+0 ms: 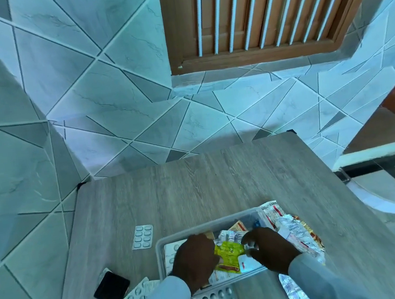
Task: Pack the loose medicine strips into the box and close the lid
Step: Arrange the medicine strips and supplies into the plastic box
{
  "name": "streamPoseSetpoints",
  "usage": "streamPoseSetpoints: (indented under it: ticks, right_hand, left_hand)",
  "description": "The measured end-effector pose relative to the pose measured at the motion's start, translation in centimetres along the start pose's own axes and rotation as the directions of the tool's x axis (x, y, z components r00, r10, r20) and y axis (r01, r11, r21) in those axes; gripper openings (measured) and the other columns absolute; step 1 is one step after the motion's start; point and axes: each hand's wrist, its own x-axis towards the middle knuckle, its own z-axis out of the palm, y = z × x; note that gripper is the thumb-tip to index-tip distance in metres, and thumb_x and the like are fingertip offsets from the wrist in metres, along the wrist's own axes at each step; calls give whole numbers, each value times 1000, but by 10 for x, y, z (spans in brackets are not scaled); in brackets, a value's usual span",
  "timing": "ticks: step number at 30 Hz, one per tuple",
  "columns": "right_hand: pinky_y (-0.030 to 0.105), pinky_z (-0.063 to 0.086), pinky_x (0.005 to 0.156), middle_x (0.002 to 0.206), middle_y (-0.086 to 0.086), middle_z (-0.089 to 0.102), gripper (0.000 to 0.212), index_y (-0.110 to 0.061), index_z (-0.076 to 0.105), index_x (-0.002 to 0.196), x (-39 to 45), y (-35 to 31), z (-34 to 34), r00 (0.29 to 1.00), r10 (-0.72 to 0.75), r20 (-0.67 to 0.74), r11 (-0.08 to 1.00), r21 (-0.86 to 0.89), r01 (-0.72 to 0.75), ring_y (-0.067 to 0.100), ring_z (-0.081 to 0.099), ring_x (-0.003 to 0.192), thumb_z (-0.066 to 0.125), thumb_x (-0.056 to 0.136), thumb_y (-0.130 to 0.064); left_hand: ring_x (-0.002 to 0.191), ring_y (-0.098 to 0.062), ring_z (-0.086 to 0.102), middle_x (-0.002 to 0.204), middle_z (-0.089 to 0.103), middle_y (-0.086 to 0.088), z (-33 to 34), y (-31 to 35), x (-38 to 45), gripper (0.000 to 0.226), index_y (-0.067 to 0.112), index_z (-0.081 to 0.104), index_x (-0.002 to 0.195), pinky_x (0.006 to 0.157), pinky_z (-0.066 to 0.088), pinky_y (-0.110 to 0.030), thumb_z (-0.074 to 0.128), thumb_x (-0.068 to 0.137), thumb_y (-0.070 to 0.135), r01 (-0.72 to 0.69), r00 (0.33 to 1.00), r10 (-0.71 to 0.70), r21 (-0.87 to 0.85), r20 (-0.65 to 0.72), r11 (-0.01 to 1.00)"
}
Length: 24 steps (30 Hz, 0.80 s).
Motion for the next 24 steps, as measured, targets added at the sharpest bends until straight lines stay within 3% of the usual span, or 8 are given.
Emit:
streamPoseSetpoints:
  ticks: [5,7,11,13,15,18,21,24]
  right_hand:
    - [22,38,91,112,-3,61,37,-28,60,118,5,-12,3,998,-55,6,992,-112,55,12,54,103,66,82,-33]
    - [20,38,85,108,-3,64,35,-25,62,115,9,-14,-3,999,-47,-16,997,-55,46,9,54,91,67,82,-32]
    - [24,47,77,94,4,72,16,-20,70,97,18,0,-30,958,96,-269,989,137,-61,16,64,80,65,83,-16]
    - [32,54,77,91,8,73,13,-17,71,93,20,17,-48,899,250,-360,956,237,-171,24,68,78,66,82,-10]
    - [36,52,83,93,14,73,17,-12,70,95,19,47,-60,844,354,-402,929,255,-268,30,68,88,71,78,-9]
    - [39,48,95,116,18,64,63,-16,56,121,18,92,-58,835,501,-226,865,137,-482,34,60,109,82,67,-35]
    - [46,46,100,132,16,53,114,-26,30,140,19,118,-40,771,634,-57,773,58,-631,35,52,120,74,45,-69]
    - [49,44,100,136,15,48,123,-29,22,142,21,113,-28,742,670,-38,743,21,-669,37,48,122,72,39,-74]
  left_hand:
    - [106,-25,53,109,60,-8,-15,-3,-15,33,13,63,98,84,42,-37,50,89,42,-6,996,18,132,-84,991]
    - [101,-19,55,103,62,-1,-29,-16,-22,34,20,64,96,84,43,-35,48,88,50,24,982,-20,17,-189,1000]
    - [70,-10,59,78,63,5,-55,-68,-23,22,26,63,80,63,49,-28,54,87,44,166,870,-283,-301,-403,939]
    - [76,-19,64,84,66,-2,-59,-104,-14,20,23,62,83,67,52,-31,60,84,42,269,847,-384,-326,-368,906]
    - [88,-29,65,101,67,-12,-54,-131,-4,32,17,61,100,76,53,-34,69,79,41,389,843,-471,-311,-259,867]
    - [102,-38,60,117,59,-20,-45,-151,10,56,14,53,118,85,51,-40,74,74,41,499,822,-556,-314,-126,808]
    - [107,-42,56,120,55,-23,-38,-156,24,67,15,47,120,90,51,-45,78,68,44,537,800,-591,-318,-102,781]
    - [104,-43,57,117,56,-24,-34,-153,39,67,14,45,119,86,51,-46,80,66,37,564,778,-622,-334,-93,755]
